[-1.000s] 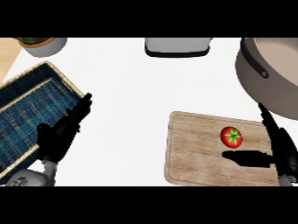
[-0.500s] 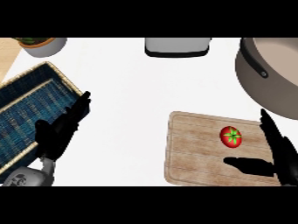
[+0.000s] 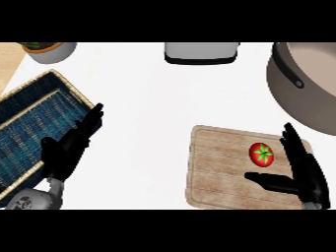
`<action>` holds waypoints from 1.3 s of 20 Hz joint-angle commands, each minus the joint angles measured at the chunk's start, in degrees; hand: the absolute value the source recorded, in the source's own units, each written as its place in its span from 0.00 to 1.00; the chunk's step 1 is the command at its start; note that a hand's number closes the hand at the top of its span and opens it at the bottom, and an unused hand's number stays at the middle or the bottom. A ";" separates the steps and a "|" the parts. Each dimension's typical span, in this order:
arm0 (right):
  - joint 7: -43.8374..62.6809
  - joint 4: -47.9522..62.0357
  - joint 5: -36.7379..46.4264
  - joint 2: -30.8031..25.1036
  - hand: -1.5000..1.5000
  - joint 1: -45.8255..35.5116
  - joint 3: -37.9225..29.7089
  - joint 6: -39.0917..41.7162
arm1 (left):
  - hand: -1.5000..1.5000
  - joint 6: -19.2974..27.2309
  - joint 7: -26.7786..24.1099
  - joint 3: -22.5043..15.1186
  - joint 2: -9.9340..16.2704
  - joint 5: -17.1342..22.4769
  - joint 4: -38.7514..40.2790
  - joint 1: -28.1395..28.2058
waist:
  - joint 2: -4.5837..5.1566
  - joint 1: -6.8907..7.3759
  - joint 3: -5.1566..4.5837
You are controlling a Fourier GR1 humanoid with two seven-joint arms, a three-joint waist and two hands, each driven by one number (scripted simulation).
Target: Pick the tomato from the cutting board and place it in the pot
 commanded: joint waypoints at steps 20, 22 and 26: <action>-32.52 28.28 2.59 10.35 1.00 -6.65 -3.42 3.36 | 0.50 -2.23 4.02 1.36 -3.43 -1.38 4.72 0.21 | 0.91 -0.07 -0.84; -32.88 31.50 -3.10 -0.19 1.00 -10.49 -9.12 16.41 | 0.50 -2.53 5.70 2.19 -3.18 -0.55 4.01 -1.53 | 1.10 0.07 -0.77; -33.60 31.81 -5.53 -17.32 1.00 -11.23 -12.22 33.17 | 0.50 -2.48 3.96 0.90 -2.85 -1.27 0.43 1.30 | 2.00 1.00 -0.28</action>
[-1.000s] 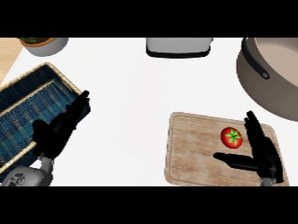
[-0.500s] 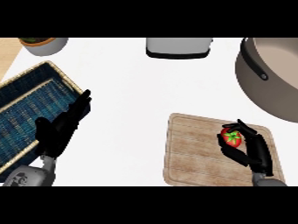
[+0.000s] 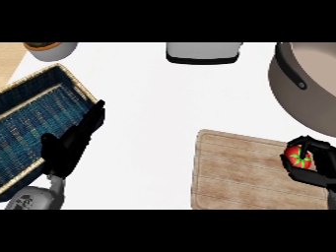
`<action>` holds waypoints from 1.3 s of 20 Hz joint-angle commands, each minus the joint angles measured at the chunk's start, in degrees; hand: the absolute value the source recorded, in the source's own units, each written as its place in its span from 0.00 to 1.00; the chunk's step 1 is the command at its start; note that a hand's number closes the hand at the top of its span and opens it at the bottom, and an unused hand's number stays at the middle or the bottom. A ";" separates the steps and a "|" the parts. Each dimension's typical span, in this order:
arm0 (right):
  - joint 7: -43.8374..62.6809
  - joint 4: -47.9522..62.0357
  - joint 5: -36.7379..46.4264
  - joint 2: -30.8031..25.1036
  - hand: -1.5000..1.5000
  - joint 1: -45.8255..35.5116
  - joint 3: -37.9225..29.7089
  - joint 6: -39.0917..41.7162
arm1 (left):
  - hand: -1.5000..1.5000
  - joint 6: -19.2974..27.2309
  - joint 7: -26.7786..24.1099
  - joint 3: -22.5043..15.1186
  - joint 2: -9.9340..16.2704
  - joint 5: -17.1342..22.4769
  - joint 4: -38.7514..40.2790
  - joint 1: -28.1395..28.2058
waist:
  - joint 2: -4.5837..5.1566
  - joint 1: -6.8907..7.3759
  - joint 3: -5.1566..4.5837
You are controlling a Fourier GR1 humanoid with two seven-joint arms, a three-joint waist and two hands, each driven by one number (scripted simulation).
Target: Pick the tomato from the cutting board and place it in the pot
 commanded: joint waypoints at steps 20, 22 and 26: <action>-23.38 16.23 1.80 -37.75 1.00 -7.19 -9.13 26.01 | 0.50 -0.75 0.93 -2.63 -1.71 0.04 -0.61 4.35 | 2.39 2.46 0.51; -24.87 16.98 2.52 -38.49 1.00 -8.48 -9.07 24.40 | 0.50 -0.83 1.91 -3.31 -2.17 -0.05 -0.56 3.63 | 2.50 2.58 0.51; -25.33 19.02 4.77 -40.82 1.00 -11.57 -7.74 22.54 | 0.50 -1.89 2.04 -2.84 -1.26 -0.09 0.89 2.51 | 2.78 3.77 0.30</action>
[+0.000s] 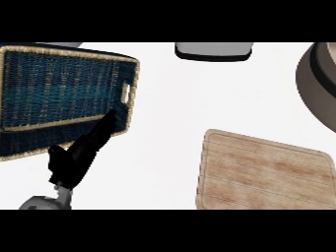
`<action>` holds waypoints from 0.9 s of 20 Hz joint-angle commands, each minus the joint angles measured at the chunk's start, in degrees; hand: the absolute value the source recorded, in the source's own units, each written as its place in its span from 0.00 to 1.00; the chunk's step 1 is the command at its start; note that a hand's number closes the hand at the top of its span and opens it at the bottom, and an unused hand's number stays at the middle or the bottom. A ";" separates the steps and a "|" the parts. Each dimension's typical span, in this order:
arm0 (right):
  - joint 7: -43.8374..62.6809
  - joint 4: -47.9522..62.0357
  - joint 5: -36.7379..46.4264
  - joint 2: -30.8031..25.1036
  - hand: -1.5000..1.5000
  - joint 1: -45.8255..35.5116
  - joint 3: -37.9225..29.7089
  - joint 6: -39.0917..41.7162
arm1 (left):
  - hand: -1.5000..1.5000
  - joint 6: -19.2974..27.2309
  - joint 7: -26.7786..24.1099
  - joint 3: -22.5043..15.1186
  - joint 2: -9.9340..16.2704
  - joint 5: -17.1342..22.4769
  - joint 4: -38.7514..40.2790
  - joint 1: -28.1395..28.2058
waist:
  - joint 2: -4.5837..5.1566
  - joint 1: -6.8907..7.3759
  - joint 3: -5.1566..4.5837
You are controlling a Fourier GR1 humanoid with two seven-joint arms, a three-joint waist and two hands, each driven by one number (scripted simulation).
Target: Pick the tomato from the cutting board and place it in the pot
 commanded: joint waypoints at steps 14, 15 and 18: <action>-8.39 8.00 15.10 -3.70 1.00 -17.32 11.78 0.05 | 0.50 -0.74 2.24 0.93 -0.88 -0.39 6.56 -4.32 | 0.37 1.96 -0.87; -7.24 8.10 17.21 -1.08 1.00 -18.96 13.37 -3.69 | 0.50 -0.80 1.59 0.08 -0.97 -1.18 7.02 -3.19 | 0.25 2.15 -0.92; -6.84 10.34 19.97 0.72 1.00 -23.08 15.31 -5.47 | 0.50 -2.01 2.43 0.92 -0.02 -0.45 6.99 -4.41 | 0.42 2.54 -0.89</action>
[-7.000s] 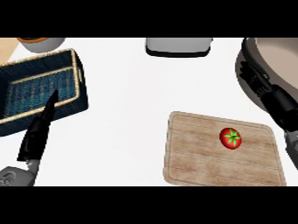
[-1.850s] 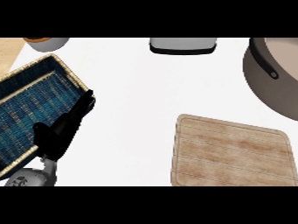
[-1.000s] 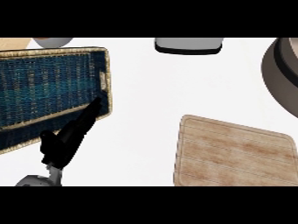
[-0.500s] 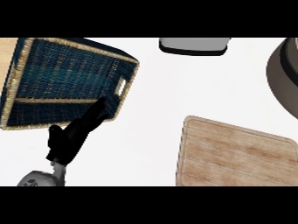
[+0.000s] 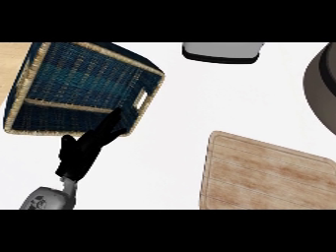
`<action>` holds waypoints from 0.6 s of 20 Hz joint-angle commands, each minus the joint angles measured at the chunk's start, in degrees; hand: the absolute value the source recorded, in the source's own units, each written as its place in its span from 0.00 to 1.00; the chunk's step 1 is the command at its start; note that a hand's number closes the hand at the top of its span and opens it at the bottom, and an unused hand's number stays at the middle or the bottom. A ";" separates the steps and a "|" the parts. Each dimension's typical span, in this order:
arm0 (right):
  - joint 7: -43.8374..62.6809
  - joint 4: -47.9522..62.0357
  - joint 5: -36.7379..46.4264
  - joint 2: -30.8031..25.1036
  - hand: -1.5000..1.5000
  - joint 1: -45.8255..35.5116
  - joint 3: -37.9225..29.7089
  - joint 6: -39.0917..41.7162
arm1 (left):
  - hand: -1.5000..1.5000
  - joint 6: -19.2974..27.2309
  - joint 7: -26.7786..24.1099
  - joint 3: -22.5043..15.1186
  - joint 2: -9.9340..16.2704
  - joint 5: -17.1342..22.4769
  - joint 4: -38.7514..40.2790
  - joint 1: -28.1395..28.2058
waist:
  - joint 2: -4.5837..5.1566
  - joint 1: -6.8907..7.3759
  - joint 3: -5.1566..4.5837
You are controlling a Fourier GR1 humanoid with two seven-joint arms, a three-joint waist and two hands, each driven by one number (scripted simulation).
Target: Pick the tomato from the cutting board and place it in the pot
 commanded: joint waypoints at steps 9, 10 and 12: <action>2.48 6.20 21.55 8.73 1.00 -11.80 12.80 -21.33 | 0.50 0.04 -0.38 2.48 -0.38 -0.15 5.09 -2.70 | 0.52 -0.49 -0.42; 4.45 6.53 23.87 10.17 1.00 -12.69 14.61 -22.32 | 0.50 -0.46 -0.06 1.76 -0.72 0.06 5.22 -1.89 | 0.30 -0.70 -0.47; 7.81 10.13 26.77 11.57 1.00 -15.16 17.48 -16.89 | 0.50 0.77 1.00 0.78 -1.02 -1.02 2.58 -0.89 | 0.10 -0.11 -0.47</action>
